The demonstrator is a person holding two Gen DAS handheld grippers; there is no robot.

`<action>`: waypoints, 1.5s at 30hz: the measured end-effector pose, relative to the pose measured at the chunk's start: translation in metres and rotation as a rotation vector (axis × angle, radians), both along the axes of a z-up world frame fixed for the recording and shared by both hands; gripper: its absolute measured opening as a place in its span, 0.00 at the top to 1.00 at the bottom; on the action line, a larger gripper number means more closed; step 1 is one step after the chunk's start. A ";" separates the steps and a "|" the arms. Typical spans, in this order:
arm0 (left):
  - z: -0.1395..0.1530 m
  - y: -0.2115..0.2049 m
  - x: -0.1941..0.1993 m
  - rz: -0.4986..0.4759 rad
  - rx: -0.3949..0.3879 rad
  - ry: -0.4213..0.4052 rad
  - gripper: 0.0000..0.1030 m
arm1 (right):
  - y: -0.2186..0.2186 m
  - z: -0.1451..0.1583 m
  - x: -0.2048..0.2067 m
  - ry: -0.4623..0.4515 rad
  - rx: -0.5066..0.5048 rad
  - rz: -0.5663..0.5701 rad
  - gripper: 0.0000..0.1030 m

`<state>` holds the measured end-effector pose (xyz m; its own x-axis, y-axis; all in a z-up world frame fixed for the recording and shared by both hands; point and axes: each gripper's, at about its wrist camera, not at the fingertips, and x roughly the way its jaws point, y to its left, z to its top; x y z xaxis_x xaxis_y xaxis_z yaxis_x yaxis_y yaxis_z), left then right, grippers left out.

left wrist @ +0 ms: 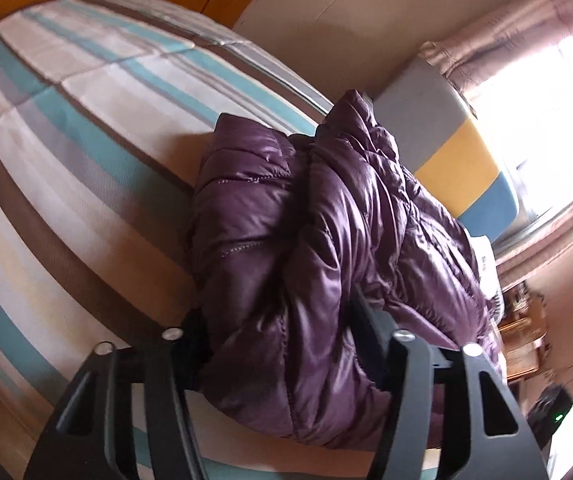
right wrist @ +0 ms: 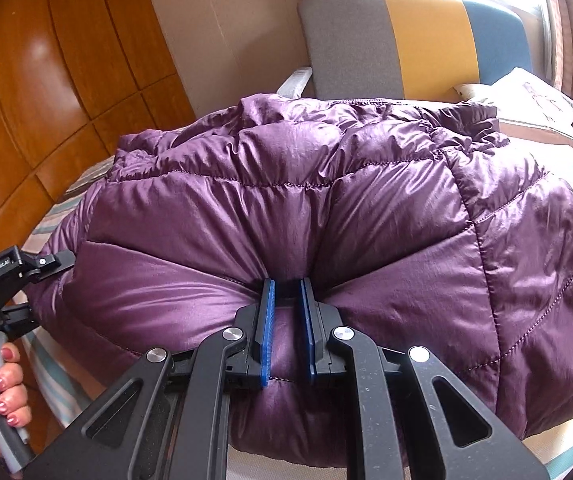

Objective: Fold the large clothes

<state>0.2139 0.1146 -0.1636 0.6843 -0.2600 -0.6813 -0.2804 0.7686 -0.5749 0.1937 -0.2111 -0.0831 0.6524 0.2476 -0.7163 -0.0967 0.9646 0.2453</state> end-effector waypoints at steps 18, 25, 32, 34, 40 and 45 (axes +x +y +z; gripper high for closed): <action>0.093 -0.062 -0.017 -0.089 0.180 -0.296 0.83 | 0.003 -0.001 -0.003 0.006 -0.002 -0.024 0.87; 0.126 -0.109 -0.031 -0.236 0.234 -0.428 0.83 | 0.002 -0.003 -0.003 0.004 0.007 -0.031 0.87; 0.143 -0.142 -0.037 -0.339 0.265 -0.495 0.83 | -0.021 0.004 -0.008 0.001 0.134 -0.045 0.87; 0.146 -0.142 -0.037 -0.344 0.263 -0.492 0.83 | -0.036 0.010 -0.019 -0.028 0.202 -0.084 0.87; 0.152 -0.154 -0.040 -0.352 0.303 -0.497 0.83 | -0.075 0.032 -0.049 -0.112 0.103 -0.207 0.87; 0.157 -0.177 -0.041 -0.384 0.364 -0.512 0.83 | -0.120 0.027 -0.058 -0.079 0.074 -0.352 0.87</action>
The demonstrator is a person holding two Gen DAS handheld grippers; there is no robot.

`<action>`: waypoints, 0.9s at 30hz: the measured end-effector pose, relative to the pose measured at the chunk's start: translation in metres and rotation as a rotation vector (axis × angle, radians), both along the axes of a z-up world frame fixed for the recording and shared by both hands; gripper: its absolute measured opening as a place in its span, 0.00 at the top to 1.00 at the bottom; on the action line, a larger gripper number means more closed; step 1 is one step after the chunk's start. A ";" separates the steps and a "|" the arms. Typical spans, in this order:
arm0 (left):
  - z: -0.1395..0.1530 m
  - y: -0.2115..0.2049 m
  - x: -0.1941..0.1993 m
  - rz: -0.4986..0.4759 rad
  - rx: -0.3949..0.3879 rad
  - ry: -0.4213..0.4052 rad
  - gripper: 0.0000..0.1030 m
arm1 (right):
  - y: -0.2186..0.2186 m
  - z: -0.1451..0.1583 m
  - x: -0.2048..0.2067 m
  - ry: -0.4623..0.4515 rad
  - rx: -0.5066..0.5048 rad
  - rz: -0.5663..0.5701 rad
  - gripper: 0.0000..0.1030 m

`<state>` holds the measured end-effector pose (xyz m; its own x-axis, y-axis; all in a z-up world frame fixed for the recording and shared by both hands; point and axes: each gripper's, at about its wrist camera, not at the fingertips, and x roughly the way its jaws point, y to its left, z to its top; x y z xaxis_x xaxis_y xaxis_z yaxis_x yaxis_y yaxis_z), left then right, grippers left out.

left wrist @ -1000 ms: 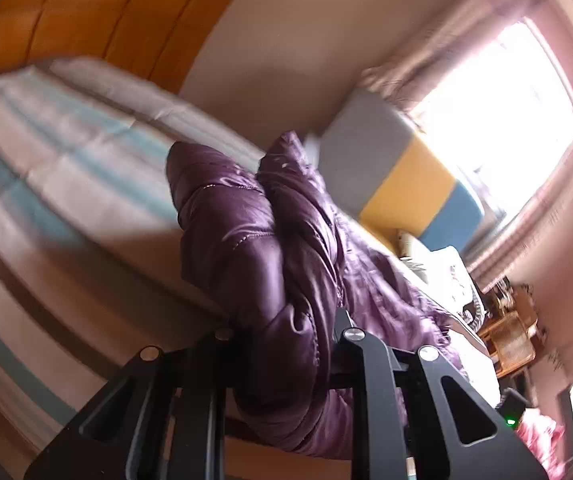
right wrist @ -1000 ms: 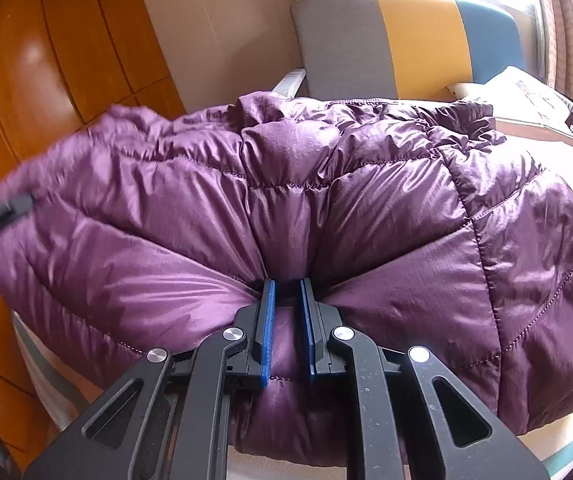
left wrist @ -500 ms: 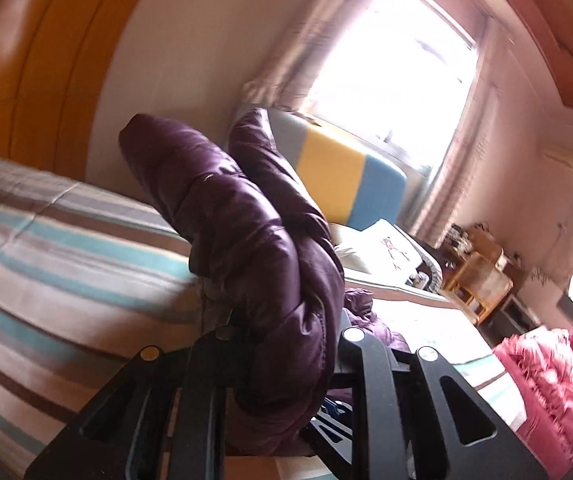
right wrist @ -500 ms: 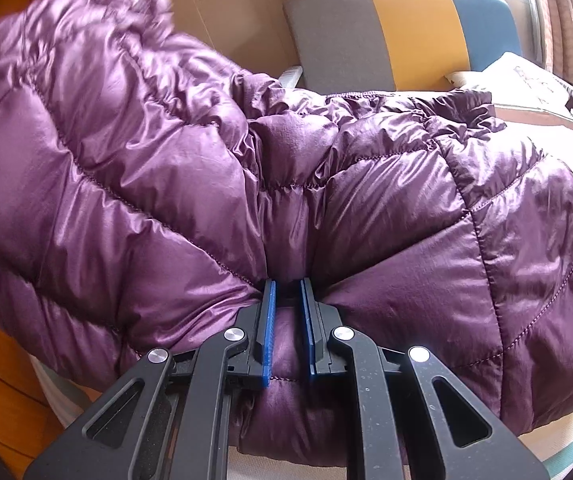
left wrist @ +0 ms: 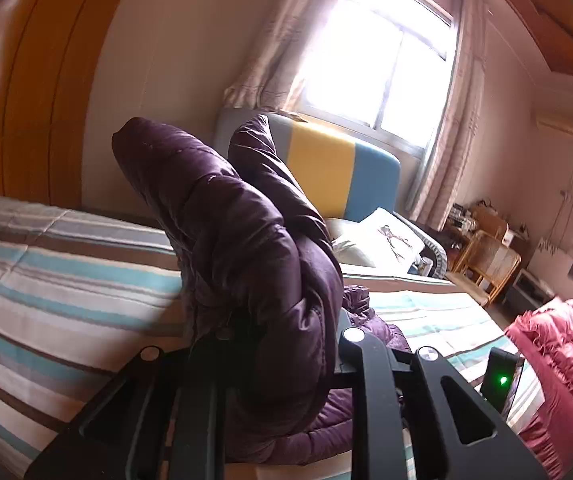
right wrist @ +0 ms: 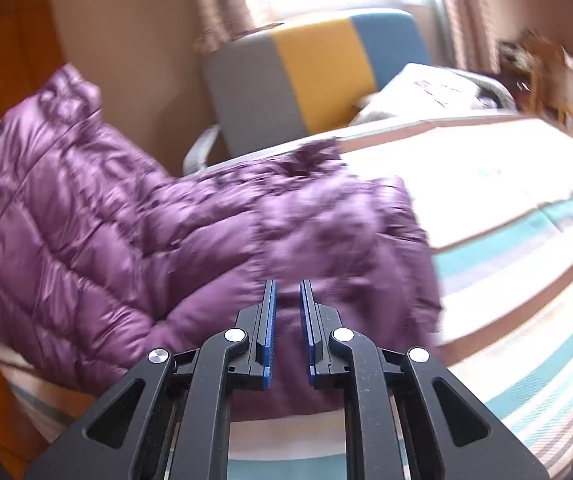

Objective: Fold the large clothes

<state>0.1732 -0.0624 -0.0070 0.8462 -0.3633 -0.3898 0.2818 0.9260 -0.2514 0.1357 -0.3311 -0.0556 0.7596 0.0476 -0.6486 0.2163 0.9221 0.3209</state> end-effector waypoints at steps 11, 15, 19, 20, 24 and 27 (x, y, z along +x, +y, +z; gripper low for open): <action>0.006 -0.069 0.008 -0.079 0.112 -0.001 0.81 | -0.059 -0.005 -0.021 0.027 -0.003 -0.181 0.87; -0.003 -0.100 0.014 -0.145 0.133 0.027 0.81 | -0.071 -0.012 -0.031 0.046 0.009 -0.214 0.87; -0.018 -0.129 0.017 -0.209 0.175 0.051 0.81 | -0.071 -0.014 -0.029 0.053 0.005 -0.216 0.87; -0.022 -0.134 0.016 -0.222 0.185 0.056 0.81 | -0.072 -0.013 -0.034 0.052 0.010 -0.218 0.87; -0.044 -0.157 0.016 -0.280 0.228 0.099 0.81 | -0.075 -0.014 -0.036 0.055 0.017 -0.228 0.87; -0.059 -0.170 0.018 -0.311 0.270 0.120 0.81 | -0.083 -0.016 -0.036 0.054 0.027 -0.243 0.87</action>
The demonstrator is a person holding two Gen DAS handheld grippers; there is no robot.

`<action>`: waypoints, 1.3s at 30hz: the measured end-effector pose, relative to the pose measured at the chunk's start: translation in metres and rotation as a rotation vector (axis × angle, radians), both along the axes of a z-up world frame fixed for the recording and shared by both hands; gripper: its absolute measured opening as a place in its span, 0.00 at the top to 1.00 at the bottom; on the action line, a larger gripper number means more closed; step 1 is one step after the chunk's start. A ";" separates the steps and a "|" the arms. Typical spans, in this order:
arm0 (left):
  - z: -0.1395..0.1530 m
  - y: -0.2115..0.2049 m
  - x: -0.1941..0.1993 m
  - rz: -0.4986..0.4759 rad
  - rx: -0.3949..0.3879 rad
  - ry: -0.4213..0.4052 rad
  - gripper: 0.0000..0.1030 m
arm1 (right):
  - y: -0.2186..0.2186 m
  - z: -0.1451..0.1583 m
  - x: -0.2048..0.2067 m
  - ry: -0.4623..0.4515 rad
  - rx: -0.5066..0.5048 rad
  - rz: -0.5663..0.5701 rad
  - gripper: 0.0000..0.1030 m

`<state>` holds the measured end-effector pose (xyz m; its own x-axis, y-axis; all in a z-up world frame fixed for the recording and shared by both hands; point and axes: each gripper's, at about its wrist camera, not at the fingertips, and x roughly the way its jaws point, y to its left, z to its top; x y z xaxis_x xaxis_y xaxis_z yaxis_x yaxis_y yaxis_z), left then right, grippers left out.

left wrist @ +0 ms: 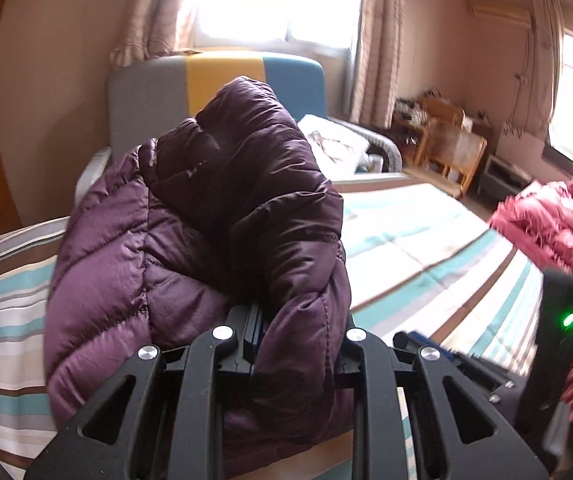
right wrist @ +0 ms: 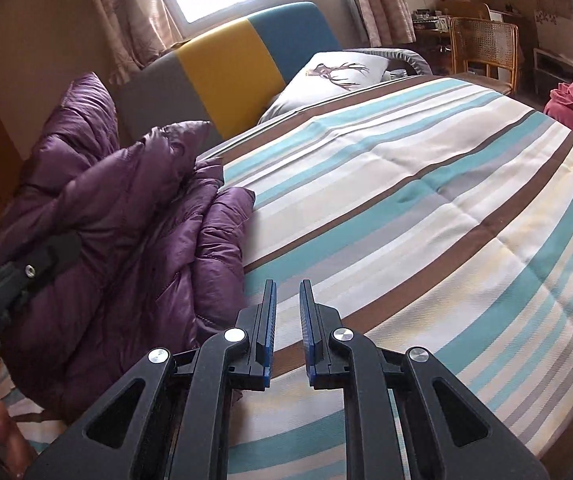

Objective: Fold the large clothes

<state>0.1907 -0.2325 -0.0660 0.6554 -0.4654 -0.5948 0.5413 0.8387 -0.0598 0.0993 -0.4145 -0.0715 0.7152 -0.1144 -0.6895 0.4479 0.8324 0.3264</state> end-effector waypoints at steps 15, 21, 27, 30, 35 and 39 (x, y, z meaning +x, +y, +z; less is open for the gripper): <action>0.004 0.009 -0.012 -0.194 -0.157 0.089 0.17 | -0.010 0.006 -0.012 -0.014 0.014 -0.033 0.87; 0.035 0.083 -0.021 -0.075 -0.303 -0.017 0.11 | -0.012 0.019 -0.015 -0.040 0.015 -0.023 0.87; 0.007 0.162 0.053 0.320 -0.257 0.061 0.30 | 0.003 0.060 0.004 -0.122 -0.005 0.079 0.87; -0.011 0.153 0.067 0.240 -0.208 0.138 0.33 | 0.022 0.085 0.030 -0.163 -0.024 0.173 0.87; -0.014 0.115 0.063 0.184 -0.089 0.077 0.34 | 0.048 0.108 0.087 -0.159 -0.078 0.294 0.87; -0.011 0.115 0.062 0.204 -0.071 0.093 0.33 | 0.058 0.096 0.131 -0.056 -0.170 0.313 0.87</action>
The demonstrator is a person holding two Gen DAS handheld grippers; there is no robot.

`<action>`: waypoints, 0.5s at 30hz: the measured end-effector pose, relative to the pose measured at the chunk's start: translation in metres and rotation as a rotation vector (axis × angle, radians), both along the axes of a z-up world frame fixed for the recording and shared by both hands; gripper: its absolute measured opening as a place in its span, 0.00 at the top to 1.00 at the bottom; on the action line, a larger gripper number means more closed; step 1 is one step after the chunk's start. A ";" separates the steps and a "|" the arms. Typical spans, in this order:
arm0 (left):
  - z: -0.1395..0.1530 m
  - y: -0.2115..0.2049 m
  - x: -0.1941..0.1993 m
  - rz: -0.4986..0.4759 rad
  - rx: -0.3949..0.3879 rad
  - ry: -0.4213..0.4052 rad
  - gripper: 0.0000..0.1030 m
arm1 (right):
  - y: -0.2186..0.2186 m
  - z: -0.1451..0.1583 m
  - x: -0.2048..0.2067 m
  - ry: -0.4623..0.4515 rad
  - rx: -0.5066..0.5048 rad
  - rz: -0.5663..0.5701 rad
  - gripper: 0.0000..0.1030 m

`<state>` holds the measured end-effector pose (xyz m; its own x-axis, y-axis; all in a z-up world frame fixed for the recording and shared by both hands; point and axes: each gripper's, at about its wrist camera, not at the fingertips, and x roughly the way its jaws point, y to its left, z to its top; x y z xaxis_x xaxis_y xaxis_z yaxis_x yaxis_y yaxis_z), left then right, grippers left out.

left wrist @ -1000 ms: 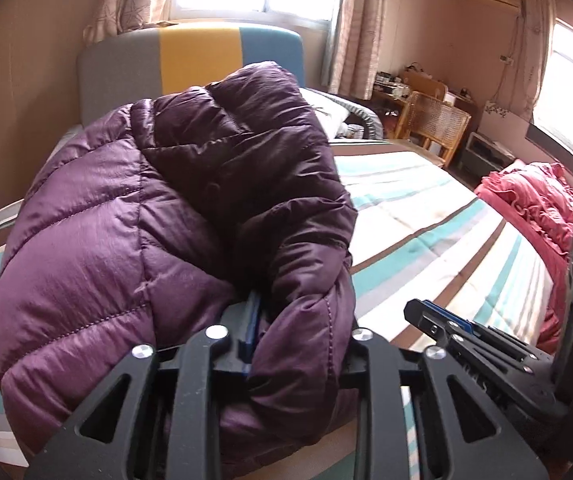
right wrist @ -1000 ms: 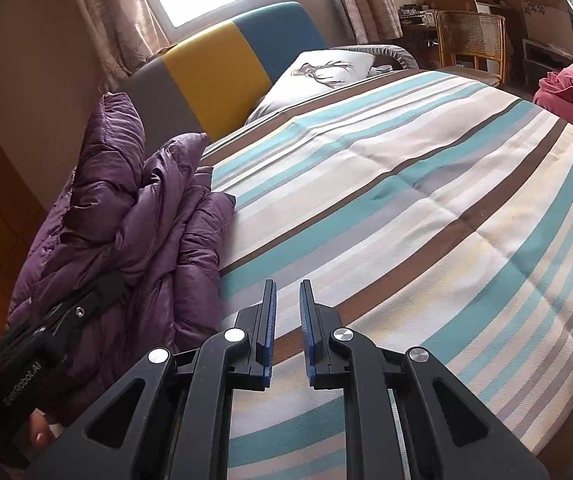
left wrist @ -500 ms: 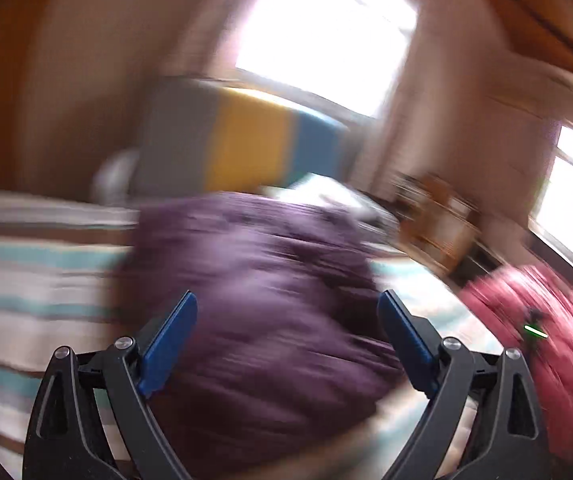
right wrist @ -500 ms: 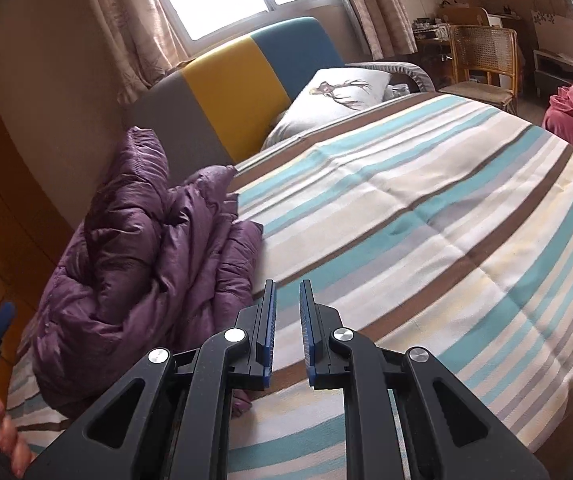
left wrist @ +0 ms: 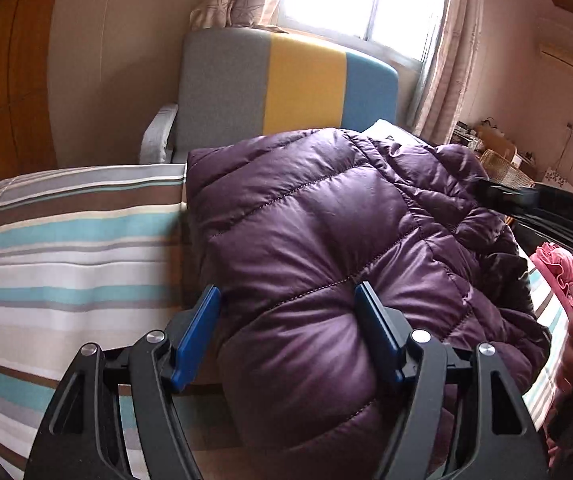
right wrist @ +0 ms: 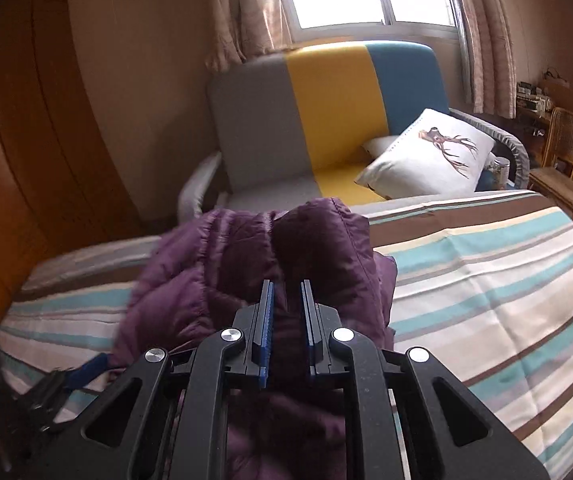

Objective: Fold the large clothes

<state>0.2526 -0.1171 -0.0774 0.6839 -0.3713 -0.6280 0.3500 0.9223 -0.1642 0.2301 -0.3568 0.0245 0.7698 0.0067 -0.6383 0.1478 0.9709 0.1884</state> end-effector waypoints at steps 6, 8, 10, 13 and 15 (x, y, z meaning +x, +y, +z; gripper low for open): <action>-0.001 -0.009 -0.003 -0.029 0.080 -0.027 0.33 | -0.024 -0.052 0.013 0.115 -0.026 -0.116 0.87; -0.003 -0.011 -0.004 -0.044 0.082 -0.024 0.33 | -0.034 -0.078 0.013 0.140 0.017 -0.143 0.87; -0.005 -0.018 -0.006 -0.058 0.103 -0.041 0.33 | -0.040 -0.093 0.011 0.128 0.049 -0.159 0.87; -0.007 -0.024 -0.008 -0.068 0.126 -0.056 0.33 | -0.045 -0.107 0.014 0.122 0.059 -0.162 0.89; -0.007 -0.024 -0.007 -0.064 0.130 -0.052 0.33 | -0.046 -0.109 0.017 0.132 0.068 -0.159 0.89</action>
<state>0.2452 -0.1415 -0.0843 0.6942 -0.3332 -0.6380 0.4139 0.9100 -0.0248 0.2473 -0.4027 -0.0847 0.6744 -0.0619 -0.7358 0.3259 0.9191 0.2214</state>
